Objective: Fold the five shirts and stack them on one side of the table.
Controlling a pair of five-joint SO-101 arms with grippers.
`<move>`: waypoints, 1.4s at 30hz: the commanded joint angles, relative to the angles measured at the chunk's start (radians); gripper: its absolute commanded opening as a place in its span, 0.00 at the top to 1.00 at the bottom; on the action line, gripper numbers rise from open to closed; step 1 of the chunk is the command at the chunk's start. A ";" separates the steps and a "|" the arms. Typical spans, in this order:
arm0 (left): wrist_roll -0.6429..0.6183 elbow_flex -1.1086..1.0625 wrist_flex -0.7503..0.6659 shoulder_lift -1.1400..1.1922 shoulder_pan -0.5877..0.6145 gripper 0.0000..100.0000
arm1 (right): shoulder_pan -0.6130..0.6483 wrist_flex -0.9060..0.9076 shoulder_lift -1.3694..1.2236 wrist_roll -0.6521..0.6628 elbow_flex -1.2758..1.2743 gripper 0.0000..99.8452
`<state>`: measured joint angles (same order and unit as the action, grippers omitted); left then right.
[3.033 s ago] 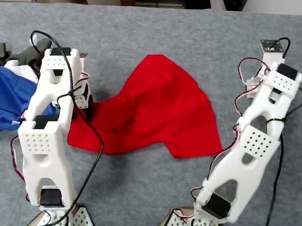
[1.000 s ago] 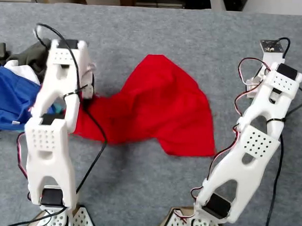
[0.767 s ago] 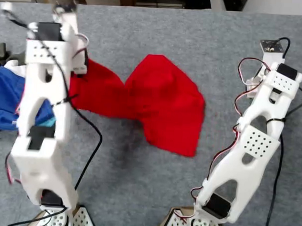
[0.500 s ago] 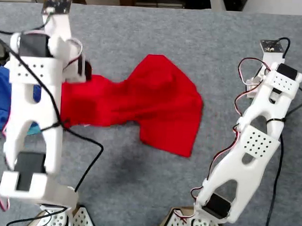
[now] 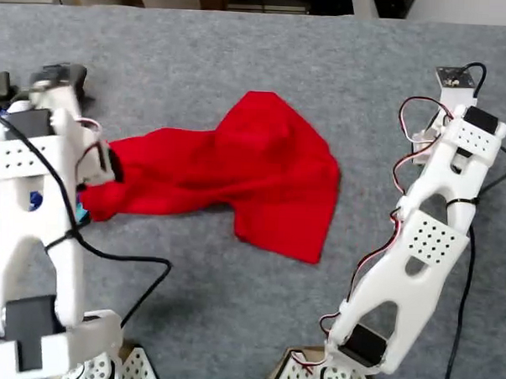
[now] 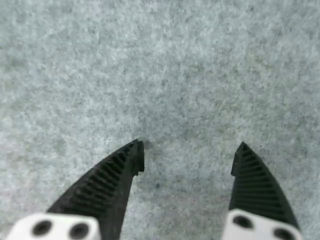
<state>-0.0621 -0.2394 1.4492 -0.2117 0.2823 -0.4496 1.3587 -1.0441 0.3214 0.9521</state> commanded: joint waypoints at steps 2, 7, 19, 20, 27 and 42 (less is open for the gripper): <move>-0.252 0.029 -0.123 0.104 -0.002 0.78 | 0.005 -0.015 0.002 0.008 0.042 0.71; -0.264 0.115 -0.146 0.278 -0.061 0.78 | 0.005 -0.017 0.002 0.008 0.042 0.71; -0.344 0.420 -0.052 0.487 0.018 0.86 | 0.005 -0.018 0.004 0.008 0.044 0.71; -0.364 0.442 -0.034 0.501 0.023 0.86 | 0.005 -0.018 0.004 0.008 0.044 0.71; -0.385 0.569 0.120 0.622 0.008 0.86 | 0.005 -0.018 0.004 0.008 0.044 0.71; -0.442 0.961 0.310 0.894 0.003 0.82 | 0.005 -0.018 0.004 0.008 0.044 0.71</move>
<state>-0.4933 0.6644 1.7423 0.6828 0.2977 -0.4496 1.3587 -1.0441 0.3214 0.9521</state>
